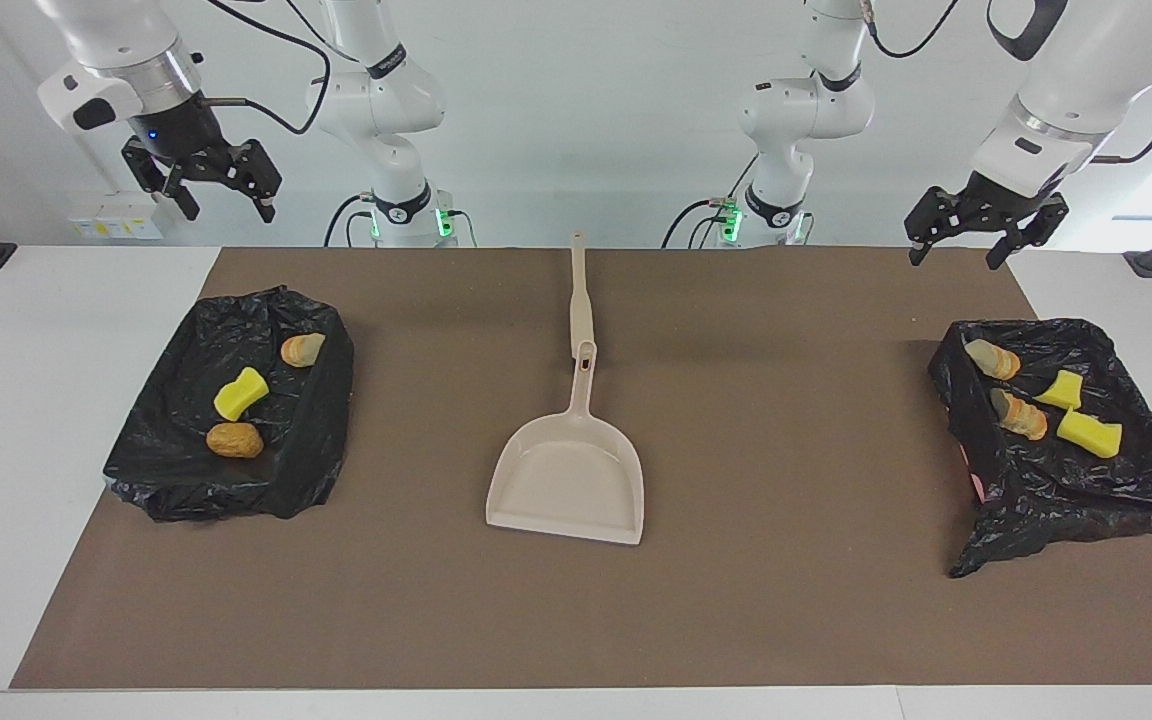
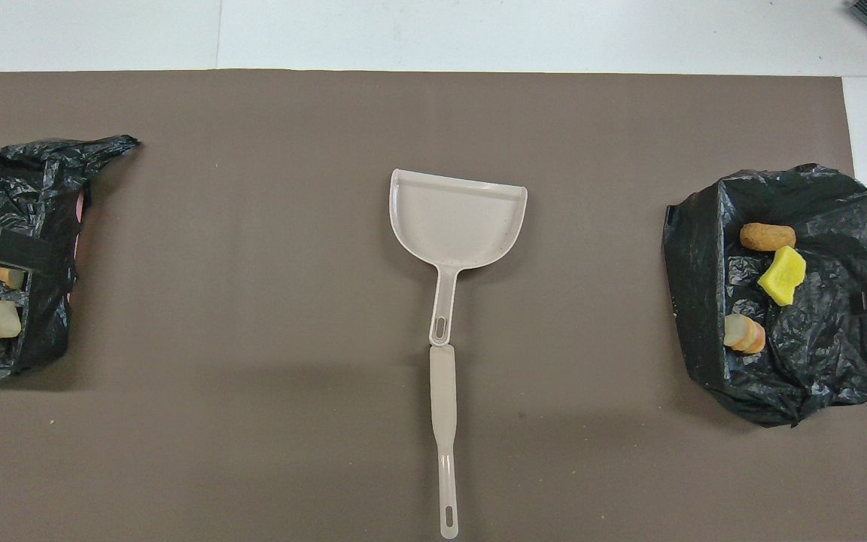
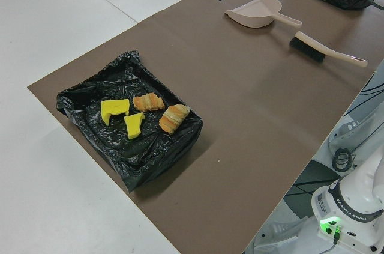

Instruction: Sweep and dump trash in bin

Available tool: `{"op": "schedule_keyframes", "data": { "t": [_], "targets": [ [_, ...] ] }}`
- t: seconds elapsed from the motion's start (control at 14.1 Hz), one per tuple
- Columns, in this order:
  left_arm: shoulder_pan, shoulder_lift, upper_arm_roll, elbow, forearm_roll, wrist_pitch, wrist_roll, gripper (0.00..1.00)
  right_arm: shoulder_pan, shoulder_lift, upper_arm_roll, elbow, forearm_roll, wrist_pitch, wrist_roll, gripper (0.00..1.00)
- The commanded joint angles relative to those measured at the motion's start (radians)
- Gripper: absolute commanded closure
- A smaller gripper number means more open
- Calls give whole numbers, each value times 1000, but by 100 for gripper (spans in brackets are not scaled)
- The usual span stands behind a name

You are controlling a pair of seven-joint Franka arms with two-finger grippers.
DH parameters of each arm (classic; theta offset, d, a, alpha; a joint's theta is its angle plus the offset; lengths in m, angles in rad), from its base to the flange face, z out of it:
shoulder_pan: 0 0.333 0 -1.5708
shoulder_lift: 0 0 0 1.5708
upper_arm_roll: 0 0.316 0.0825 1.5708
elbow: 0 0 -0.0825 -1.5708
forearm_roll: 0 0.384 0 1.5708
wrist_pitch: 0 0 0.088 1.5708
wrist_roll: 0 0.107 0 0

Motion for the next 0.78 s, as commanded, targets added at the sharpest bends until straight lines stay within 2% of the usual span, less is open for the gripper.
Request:
{"op": "schedule_keyframes", "data": {
  "t": [0.0, 0.71],
  "targets": [
    [15, 44, -12, 61, 3, -47, 8, 0, -3, -7, 4, -1, -13, -5, -27, 0],
    [12, 46, -14, 54, -4, -17, 15, 0, 3, -4, 7, -4, -11, 41, -25, 0]
  ]
}}
